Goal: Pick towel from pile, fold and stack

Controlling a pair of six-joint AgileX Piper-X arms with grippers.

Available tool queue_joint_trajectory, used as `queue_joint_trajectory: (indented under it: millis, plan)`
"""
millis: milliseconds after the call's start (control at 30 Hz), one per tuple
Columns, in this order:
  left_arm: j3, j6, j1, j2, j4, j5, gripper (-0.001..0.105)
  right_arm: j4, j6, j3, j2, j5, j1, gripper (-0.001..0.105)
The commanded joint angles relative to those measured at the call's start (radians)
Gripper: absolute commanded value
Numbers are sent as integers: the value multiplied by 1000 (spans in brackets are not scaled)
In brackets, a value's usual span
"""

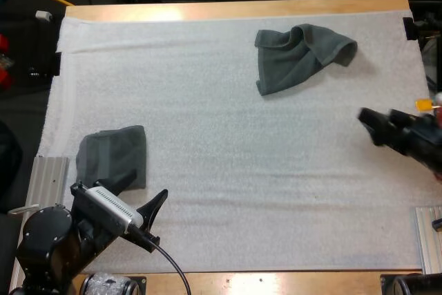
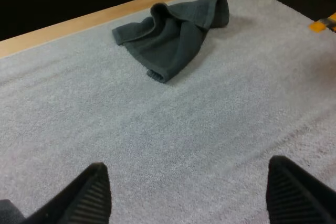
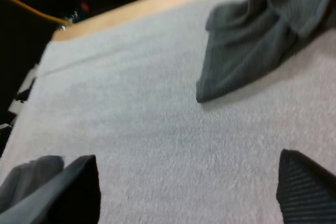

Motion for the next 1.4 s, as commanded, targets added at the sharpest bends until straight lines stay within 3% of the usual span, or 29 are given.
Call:
queue_joint_trajectory:
  millis: [0,267,533,900,1133,1367]
  plan:
    - [-7,0,-4,3,-10,6,60,-42,29,-8,34,31,33,68]
    - [-7,-2,-4,3,-1,6,60,-205,269,-54,320,249,193,68]
    - [-7,-5,-4,3,-2,6,60,-249,430,-168,574,284,204,68]
    - [-7,-17,-4,3,-2,22,60,-361,616,-269,873,266,204,68]
    - [-7,-27,-4,3,-2,67,60,-563,779,-270,1013,191,204,68]
    - [-7,-31,-4,3,8,77,60,-716,908,-270,1120,183,204,68]
